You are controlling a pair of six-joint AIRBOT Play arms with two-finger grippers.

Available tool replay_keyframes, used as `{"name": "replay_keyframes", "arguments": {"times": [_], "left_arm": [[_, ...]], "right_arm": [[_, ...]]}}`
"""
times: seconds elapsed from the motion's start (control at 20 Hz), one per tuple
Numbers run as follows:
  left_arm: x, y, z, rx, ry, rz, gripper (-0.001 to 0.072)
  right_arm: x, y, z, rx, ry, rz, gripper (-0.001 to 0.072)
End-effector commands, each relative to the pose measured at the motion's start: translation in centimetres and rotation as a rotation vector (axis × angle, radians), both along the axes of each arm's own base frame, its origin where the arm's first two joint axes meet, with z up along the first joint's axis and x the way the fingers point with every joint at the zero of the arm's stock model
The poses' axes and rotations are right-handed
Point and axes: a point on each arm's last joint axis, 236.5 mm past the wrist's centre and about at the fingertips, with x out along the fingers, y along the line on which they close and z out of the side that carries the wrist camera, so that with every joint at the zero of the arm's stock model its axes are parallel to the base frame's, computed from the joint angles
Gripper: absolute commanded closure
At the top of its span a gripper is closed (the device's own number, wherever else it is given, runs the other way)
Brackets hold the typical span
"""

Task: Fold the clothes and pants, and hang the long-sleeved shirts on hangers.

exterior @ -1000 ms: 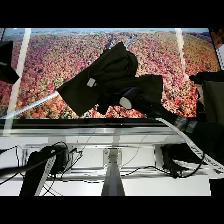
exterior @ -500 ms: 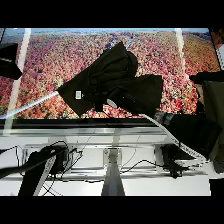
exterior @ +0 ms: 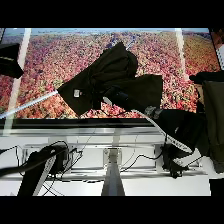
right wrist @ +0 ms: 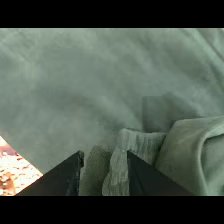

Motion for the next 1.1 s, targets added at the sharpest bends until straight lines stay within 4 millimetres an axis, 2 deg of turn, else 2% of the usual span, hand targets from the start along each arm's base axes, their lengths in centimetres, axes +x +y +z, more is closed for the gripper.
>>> {"name": "replay_keyframes", "arguments": {"times": [0.0, 0.15, 0.3, 0.6, 0.7, 0.75, 0.8, 0.95, 1.05], "left_arm": [[0.0, 0.0, 0.0, 0.0, 0.001, 0.0, 0.0687], [0.0, 0.0, 0.0, 0.0, 0.001, 0.0, 0.0687], [0.0, 0.0, 0.0, 0.0, 0.001, 0.0, 0.0687], [0.0, 0.0, 0.0, -0.003, 0.001, -0.001, 0.0687], [0.0, 0.0, 0.0, -0.003, 0.001, -0.002, 0.0687], [0.0, 0.0, 0.0, -0.003, 0.001, -0.002, 0.0687], [0.0, 0.0, 0.0, -0.003, 0.001, -0.002, 0.0687], [0.0, 0.0, 0.0, -0.003, 0.001, -0.002, 0.0687], [0.0, 0.0, 0.0, -0.003, 0.002, -0.002, 0.0687]], "right_arm": [[1.4, -1.3, -1.1, -0.019, 0.006, -0.029, 0.0376], [3.4, -3.5, -1.5, -0.034, 0.023, -0.083, 0.0376], [3.5, -4.7, -2.5, -0.055, 0.069, -0.108, 0.0376], [1.8, -3.1, -3.6, -0.042, 0.105, -0.091, 0.0392], [2.5, -2.7, -3.0, -0.033, 0.055, -0.065, 0.0411], [3.1, -2.5, -2.5, -0.031, 0.021, -0.056, 0.0616], [3.6, -2.3, -1.9, -0.031, -0.001, -0.049, 0.0688], [5.3, -0.9, 1.8, 0.012, -0.064, -0.04, 0.0686], [6.4, 0.0, 6.2, 0.07, -0.12, -0.042, 0.0687]]}}
